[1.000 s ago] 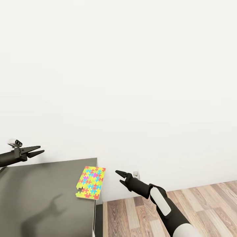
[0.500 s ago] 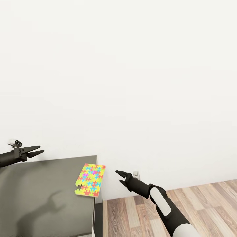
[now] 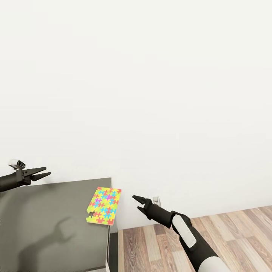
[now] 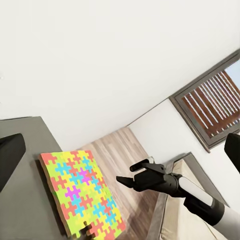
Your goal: Put all the toys in the child's room - the three board games (two on the bed and one on the table), the two jigsaw puzzles on the table, and the tennis ball on the table - inside the toy box on the table in the child's room.
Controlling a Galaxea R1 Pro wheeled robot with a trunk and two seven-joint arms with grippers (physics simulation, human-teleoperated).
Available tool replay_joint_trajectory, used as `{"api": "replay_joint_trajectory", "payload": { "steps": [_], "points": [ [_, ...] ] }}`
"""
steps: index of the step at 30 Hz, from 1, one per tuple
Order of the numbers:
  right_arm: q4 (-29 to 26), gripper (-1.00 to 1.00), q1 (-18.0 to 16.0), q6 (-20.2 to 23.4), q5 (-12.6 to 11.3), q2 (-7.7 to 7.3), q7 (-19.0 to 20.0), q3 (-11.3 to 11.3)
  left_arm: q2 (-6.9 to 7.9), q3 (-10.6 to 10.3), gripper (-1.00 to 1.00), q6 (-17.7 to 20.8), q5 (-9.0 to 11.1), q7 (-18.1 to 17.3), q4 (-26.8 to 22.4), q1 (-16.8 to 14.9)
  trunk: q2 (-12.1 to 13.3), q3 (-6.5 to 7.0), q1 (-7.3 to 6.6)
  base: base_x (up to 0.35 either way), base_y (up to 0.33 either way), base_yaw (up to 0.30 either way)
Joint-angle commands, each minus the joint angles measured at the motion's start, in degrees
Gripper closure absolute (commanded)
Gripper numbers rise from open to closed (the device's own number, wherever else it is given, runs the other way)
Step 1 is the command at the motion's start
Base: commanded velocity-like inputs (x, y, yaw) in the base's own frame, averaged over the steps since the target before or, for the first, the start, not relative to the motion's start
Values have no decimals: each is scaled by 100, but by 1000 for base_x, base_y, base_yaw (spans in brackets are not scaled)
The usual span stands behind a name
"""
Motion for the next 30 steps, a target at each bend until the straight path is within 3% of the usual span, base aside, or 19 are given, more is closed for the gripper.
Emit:
{"api": "replay_joint_trajectory", "payload": {
  "steps": [1, 9, 30],
  "points": [
    [0, -100, -4, 27, -22, 1, 0, -3, 5, -41, -100, 66, 30, -23, 2, -7, -3, -6, 0, 0, 142, 0],
    [0, -100, -4, 27, -21, 1, 0, -5, 6, -39, -100, 111, 30, -23, 2, -7, -3, -6, 0, 0, 186, 0],
    [0, -100, -4, 27, -21, 1, 0, -5, -1, -42, -100, 115, 30, -23, 10, -7, -3, -6, 0, 0, 82, 0]
  ]
}}
